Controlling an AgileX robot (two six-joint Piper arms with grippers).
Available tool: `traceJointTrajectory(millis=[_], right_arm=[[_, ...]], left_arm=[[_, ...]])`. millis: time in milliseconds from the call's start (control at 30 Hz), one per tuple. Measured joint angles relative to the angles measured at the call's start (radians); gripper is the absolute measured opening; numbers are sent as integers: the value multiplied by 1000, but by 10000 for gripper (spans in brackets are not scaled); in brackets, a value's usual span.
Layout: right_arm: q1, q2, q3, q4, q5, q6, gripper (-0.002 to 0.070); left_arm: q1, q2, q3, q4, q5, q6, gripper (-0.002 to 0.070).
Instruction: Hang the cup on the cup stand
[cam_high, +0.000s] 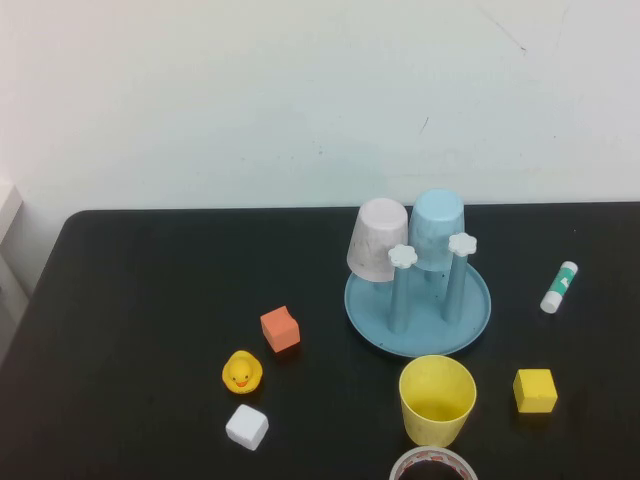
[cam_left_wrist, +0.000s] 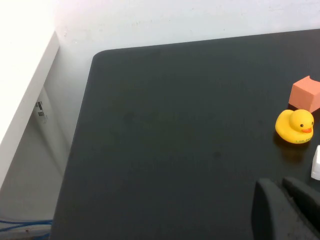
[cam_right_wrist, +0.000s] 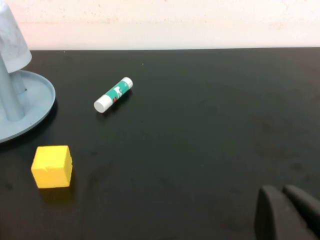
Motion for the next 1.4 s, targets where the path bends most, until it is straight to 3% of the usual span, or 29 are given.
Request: traceJointTrajectory(millis=[1133,1300,1333,1400], right_arm=[[0,0,2,-2,-16,0,-1],[0,0,13,-2,-130,0,-1],[0,0,13,-2,-166,0,-1],[0,0,13,-2,-266,0,-1]], left_arm=[[0,0,3,1,-51,5,-1],[0,0,6,4,-151,5,-3],[60,0,6,4,-194,5,-3],[23,0,6,4,-299,5,-2]])
